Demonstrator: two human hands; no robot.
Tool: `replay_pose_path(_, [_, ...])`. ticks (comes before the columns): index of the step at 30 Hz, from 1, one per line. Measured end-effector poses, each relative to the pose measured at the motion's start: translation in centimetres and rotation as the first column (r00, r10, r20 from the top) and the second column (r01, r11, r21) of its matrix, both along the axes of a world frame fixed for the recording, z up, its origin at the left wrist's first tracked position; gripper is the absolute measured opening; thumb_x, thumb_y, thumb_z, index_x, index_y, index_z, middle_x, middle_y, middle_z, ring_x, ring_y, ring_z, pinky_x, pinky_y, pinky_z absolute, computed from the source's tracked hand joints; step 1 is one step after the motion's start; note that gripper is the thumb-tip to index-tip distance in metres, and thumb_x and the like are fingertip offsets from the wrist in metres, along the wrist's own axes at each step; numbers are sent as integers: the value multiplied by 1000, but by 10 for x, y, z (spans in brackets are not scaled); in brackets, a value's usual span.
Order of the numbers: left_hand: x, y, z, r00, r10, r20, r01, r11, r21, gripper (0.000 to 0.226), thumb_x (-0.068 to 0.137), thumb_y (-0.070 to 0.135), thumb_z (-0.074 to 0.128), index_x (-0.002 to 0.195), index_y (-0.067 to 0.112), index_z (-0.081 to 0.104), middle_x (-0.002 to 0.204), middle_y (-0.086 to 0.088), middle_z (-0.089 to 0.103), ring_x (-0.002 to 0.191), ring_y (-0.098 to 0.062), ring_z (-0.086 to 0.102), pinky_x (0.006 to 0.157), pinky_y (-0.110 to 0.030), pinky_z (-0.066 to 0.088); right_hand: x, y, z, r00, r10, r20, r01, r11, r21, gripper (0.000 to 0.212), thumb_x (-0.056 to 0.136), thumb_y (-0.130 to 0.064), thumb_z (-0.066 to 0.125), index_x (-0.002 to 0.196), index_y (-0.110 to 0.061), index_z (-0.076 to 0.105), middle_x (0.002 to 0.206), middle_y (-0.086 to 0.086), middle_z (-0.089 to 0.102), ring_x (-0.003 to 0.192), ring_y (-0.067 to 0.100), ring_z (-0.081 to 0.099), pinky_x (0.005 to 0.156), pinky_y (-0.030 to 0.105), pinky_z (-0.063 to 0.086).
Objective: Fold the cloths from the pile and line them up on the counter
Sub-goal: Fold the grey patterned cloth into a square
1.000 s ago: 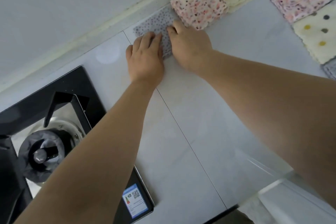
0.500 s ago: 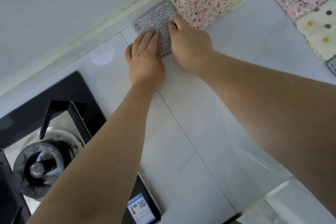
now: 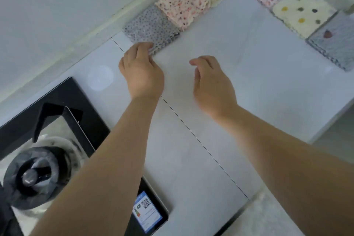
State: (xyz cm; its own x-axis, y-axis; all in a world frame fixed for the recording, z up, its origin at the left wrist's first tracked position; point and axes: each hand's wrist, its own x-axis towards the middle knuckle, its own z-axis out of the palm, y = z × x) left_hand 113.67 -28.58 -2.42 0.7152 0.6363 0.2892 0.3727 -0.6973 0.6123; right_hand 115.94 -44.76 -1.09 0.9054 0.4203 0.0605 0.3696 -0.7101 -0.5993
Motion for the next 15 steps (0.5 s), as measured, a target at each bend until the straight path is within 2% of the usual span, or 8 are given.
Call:
replay_pose_path(3, [-46,-50,19,999,-24,20,27,990,-140,38,86,-3,44,107,16,69,111,5,65,107,-16,60,101,-37,44,-49,-36,7,989,-116,-95,121,991,51,41,97,-3,39,132,-16,56,138,-3,48,99,23,62,80,40,53])
replay_pose_path(5, [-83,-82,28,996,-85,2,83,970,-230,35,90,-2,45,105,18,69,109,7,66,104,-10,59,95,-22,45,-82,-57,15,974,-175,-146,187,980,71,46,96,1,36,132,-18,56,138,-5,49,107,17,59,88,32,49])
replay_pose_path(7, [-124,-107,38,988,-149,-33,134,947,-291,33,94,1,45,104,21,68,108,10,65,101,-4,58,85,-3,38,-116,-76,26,957,-230,-177,249,964,92,46,97,0,34,132,-19,56,137,-5,51,111,14,56,90,23,42])
replay_pose_path(8, [-147,-117,44,984,-174,-36,156,942,-297,32,95,2,45,105,22,68,108,11,64,100,-2,57,82,1,36,-134,-84,31,951,-249,-180,270,957,104,45,98,-1,33,131,-19,57,135,-4,52,112,14,56,90,21,40])
replay_pose_path(11, [-220,-136,65,976,-214,-39,199,951,-236,31,95,3,45,106,22,67,107,13,63,98,-2,56,80,1,35,-195,-102,49,946,-274,-173,300,943,145,39,102,-6,34,131,-18,57,133,0,54,111,15,55,88,20,37])
replay_pose_path(13, [-274,-143,77,968,-245,-58,231,957,-177,30,96,3,46,106,21,68,105,15,61,98,-2,56,82,-4,36,-241,-109,59,944,-279,-177,310,933,183,36,104,-11,33,131,-18,56,131,0,54,111,16,55,89,22,40])
replay_pose_path(15, [-324,-147,87,957,-278,-84,262,951,-161,29,96,4,48,105,22,68,101,16,60,94,0,54,80,-2,37,-285,-115,65,942,-278,-186,314,927,204,34,105,-15,33,129,-19,57,128,-1,56,110,16,56,91,26,43])
